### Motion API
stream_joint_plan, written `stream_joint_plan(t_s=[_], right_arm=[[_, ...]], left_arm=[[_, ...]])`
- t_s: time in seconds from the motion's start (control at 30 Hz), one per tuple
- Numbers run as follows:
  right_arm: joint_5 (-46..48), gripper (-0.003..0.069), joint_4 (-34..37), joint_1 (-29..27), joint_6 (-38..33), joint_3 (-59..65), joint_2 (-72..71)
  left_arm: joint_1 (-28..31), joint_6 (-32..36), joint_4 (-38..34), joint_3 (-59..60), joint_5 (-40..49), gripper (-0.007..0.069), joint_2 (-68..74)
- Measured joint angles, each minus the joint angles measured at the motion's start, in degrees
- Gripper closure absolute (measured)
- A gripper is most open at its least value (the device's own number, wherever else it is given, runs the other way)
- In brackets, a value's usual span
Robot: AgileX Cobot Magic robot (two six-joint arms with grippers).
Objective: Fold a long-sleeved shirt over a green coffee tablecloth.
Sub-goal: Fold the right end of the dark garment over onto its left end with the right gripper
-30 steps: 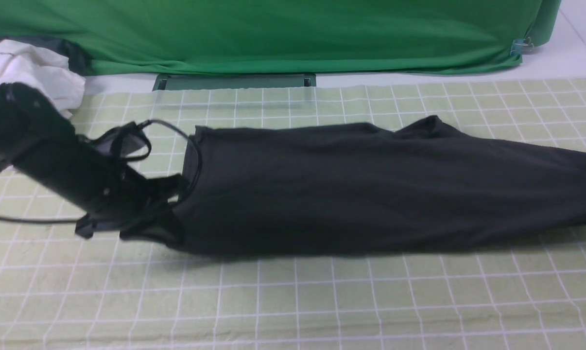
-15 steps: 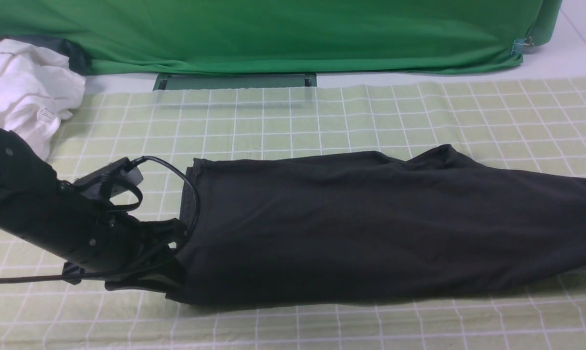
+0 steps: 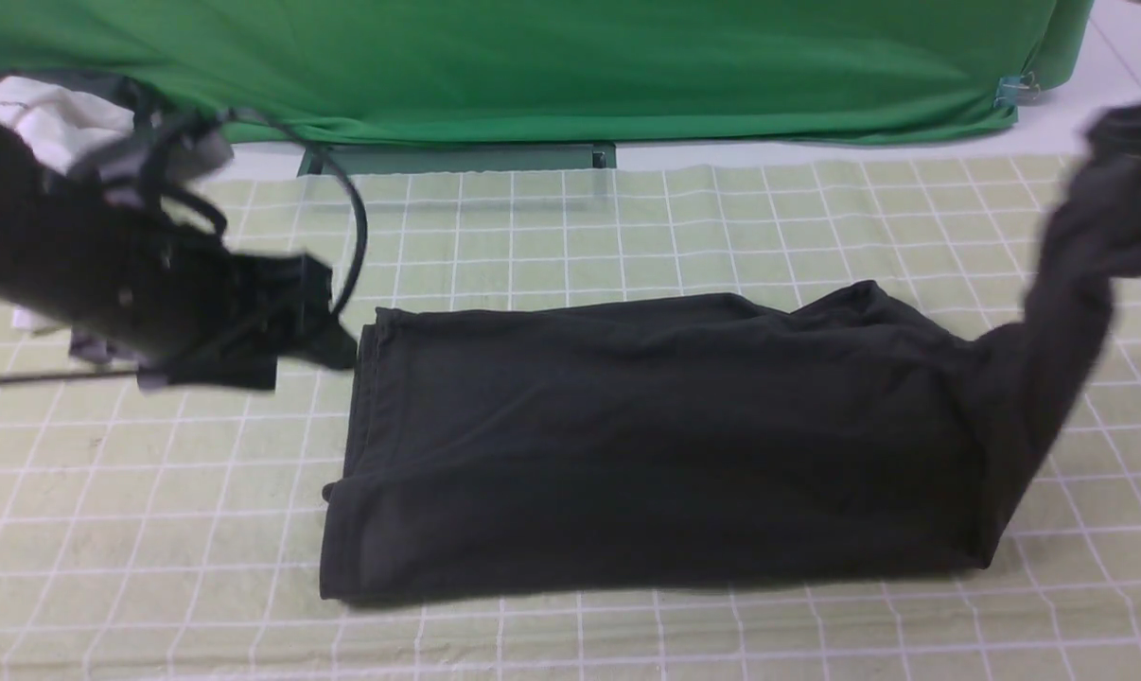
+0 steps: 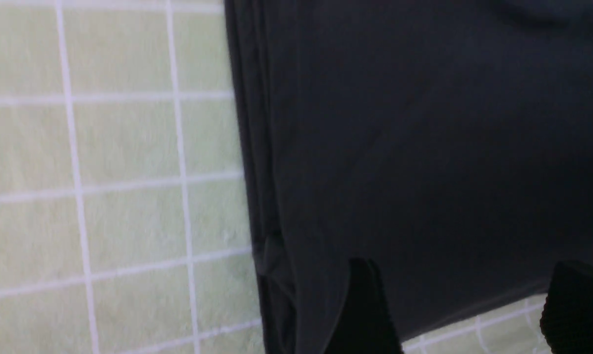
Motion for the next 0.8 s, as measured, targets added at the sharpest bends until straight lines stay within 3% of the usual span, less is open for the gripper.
stream_joint_plan(t_s=[0.2,0.37,0.53,0.8], right_arm=[[-7.6,0.0622,0.9,18.5,5.6,-0.4,2.0],[-17.3,0.0622,2.2,30.4,8.8,-0.7,8.0],[-24.1,0.0622,6.9,36.3,9.0,-2.1,15.2],[-28.6,0.0622,9.1,39.4,8.9,-9.3,23.5]], left_arm=[[0.0,0.0,-0.5,-7.4,1.2,0.0245,0.9],[0.0,1.7,-3.7,-11.1,2.1,0.0424,2.2],[0.8,2.1,-4.3,-11.3,3.3,0.0594,2.5],[9.8,2.2,-7.3,-11.6,9.9,0.0610,2.5]])
